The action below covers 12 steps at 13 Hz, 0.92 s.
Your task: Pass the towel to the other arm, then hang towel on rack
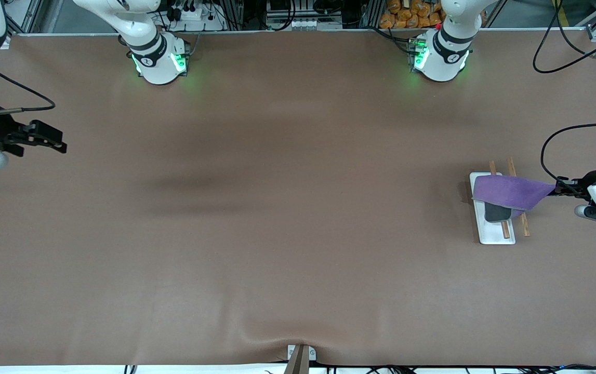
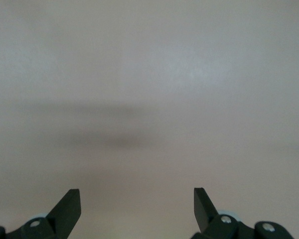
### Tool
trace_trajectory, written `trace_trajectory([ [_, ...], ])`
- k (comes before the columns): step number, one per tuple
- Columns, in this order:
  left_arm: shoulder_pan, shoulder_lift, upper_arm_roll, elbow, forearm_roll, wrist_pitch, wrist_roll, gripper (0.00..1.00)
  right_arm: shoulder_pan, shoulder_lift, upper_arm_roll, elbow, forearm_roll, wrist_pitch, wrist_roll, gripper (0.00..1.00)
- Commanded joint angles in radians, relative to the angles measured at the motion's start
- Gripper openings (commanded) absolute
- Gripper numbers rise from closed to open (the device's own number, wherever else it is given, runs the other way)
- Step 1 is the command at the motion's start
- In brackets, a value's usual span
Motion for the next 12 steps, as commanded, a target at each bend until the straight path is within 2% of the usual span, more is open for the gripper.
trace_trajectory([
  [1, 0.014, 0.018, -0.005, 0.019, -0.015, 0.011, 0.031, 0.00, 0.043, 0.025, 0.002, 0.105, -0.025, -0.034, -0.012, 1.00],
  [3, 0.022, 0.030, -0.005, 0.019, -0.015, 0.020, 0.033, 0.00, 0.065, 0.023, 0.000, 0.111, -0.030, -0.054, -0.002, 1.00],
  [4, 0.031, 0.034, -0.006, 0.020, -0.015, 0.025, 0.033, 0.03, 0.065, 0.023, 0.000, 0.115, -0.030, -0.054, -0.002, 1.00],
  [5, 0.032, 0.037, -0.005, 0.020, -0.015, 0.028, 0.033, 0.16, 0.065, 0.026, 0.000, 0.121, -0.031, -0.052, -0.004, 1.00],
  [6, 0.034, 0.041, -0.005, 0.020, -0.015, 0.031, 0.033, 0.31, 0.059, 0.028, -0.001, 0.123, -0.028, -0.052, -0.005, 1.00],
  [7, 0.039, 0.045, -0.006, 0.020, -0.015, 0.033, 0.033, 0.63, 0.056, 0.028, -0.002, 0.123, -0.024, -0.052, -0.005, 1.00],
  [8, 0.043, 0.045, -0.006, 0.020, -0.016, 0.034, 0.035, 1.00, 0.065, 0.027, -0.002, 0.125, -0.033, -0.052, -0.002, 1.00],
  [12, 0.068, 0.054, -0.005, 0.034, -0.068, 0.036, 0.128, 1.00, 0.049, 0.023, -0.008, 0.135, -0.022, -0.067, -0.007, 1.00],
])
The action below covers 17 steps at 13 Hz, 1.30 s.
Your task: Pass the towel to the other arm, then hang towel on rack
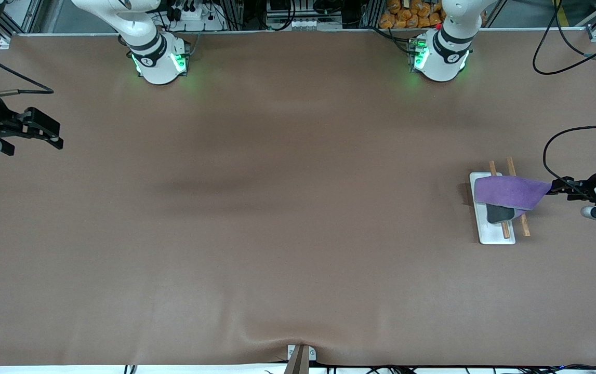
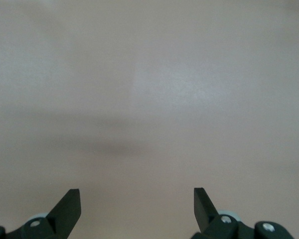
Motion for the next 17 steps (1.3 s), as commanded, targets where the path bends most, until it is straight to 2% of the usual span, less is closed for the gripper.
trace_trajectory([
  [1, 0.041, 0.033, -0.005, 0.029, -0.034, 0.009, 0.078, 1.00, -0.022, 0.016, -0.001, 0.035, -0.001, -0.041, -0.008, 1.00],
  [8, 0.076, 0.074, -0.005, 0.067, -0.036, 0.050, 0.217, 1.00, -0.025, 0.013, 0.001, 0.036, -0.001, -0.075, -0.002, 1.00],
  [13, 0.078, 0.070, -0.007, 0.102, -0.036, 0.032, 0.221, 1.00, -0.024, 0.013, 0.001, 0.036, -0.001, -0.075, -0.002, 1.00],
  [17, 0.068, 0.036, -0.036, 0.182, -0.037, -0.104, 0.215, 1.00, -0.027, 0.014, 0.001, 0.038, 0.000, -0.070, -0.004, 1.00],
])
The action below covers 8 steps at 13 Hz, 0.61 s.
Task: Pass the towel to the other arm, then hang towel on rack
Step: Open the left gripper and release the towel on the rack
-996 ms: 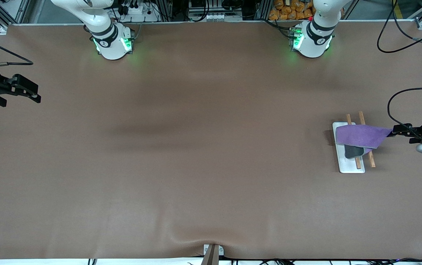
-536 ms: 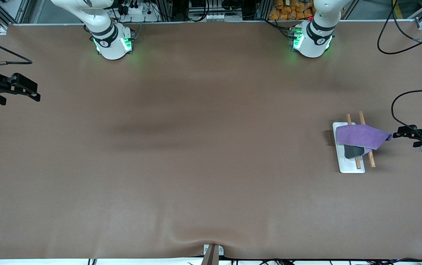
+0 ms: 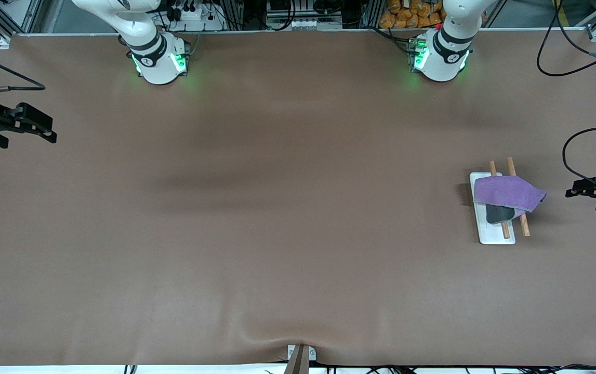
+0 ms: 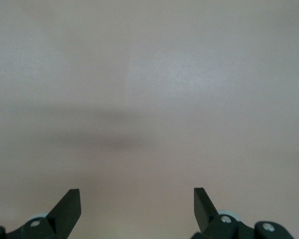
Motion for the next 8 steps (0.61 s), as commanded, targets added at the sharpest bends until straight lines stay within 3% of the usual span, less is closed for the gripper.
trace_trajectory([
  [1, 0.002, -0.039, -0.044, 0.069, -0.030, -0.114, 0.008, 1.00, -0.007, 0.014, 0.007, 0.031, 0.000, -0.014, -0.001, 1.00],
  [5, 0.000, -0.097, -0.079, 0.097, -0.057, -0.159, -0.049, 1.00, -0.007, 0.011, 0.009, 0.031, -0.003, -0.017, -0.002, 1.00],
  [8, -0.001, -0.104, -0.151, 0.183, -0.062, -0.319, -0.227, 1.00, -0.006, 0.011, 0.010, 0.031, -0.001, -0.018, -0.002, 1.00],
])
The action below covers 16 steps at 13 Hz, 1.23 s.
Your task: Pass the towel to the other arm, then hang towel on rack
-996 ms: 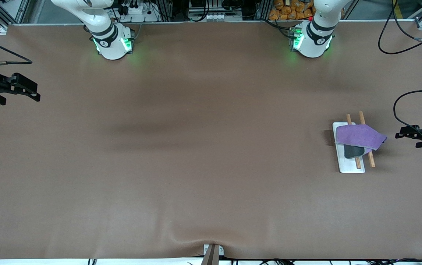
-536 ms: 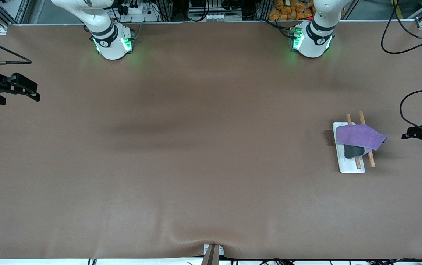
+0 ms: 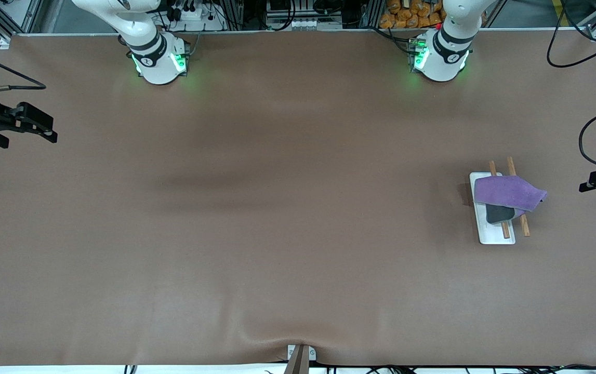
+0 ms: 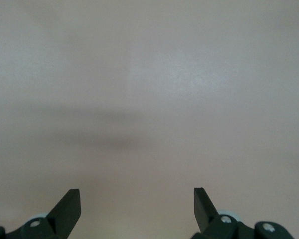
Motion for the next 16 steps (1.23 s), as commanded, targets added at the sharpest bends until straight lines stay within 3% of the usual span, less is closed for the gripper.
trace_trajectory([
  [1, 0.002, -0.013, -0.069, 0.058, -0.012, -0.117, -0.145, 1.00, -0.004, 0.011, 0.007, 0.029, -0.003, -0.017, -0.002, 1.00],
  [9, 0.001, -0.167, -0.256, 0.047, -0.001, -0.188, -0.651, 1.00, -0.010, 0.010, 0.004, 0.028, -0.002, -0.020, -0.002, 1.00],
  [16, 0.002, -0.226, -0.374, 0.056, 0.137, -0.187, -0.684, 1.00, -0.010, 0.011, 0.004, 0.028, -0.002, -0.018, -0.001, 1.00],
])
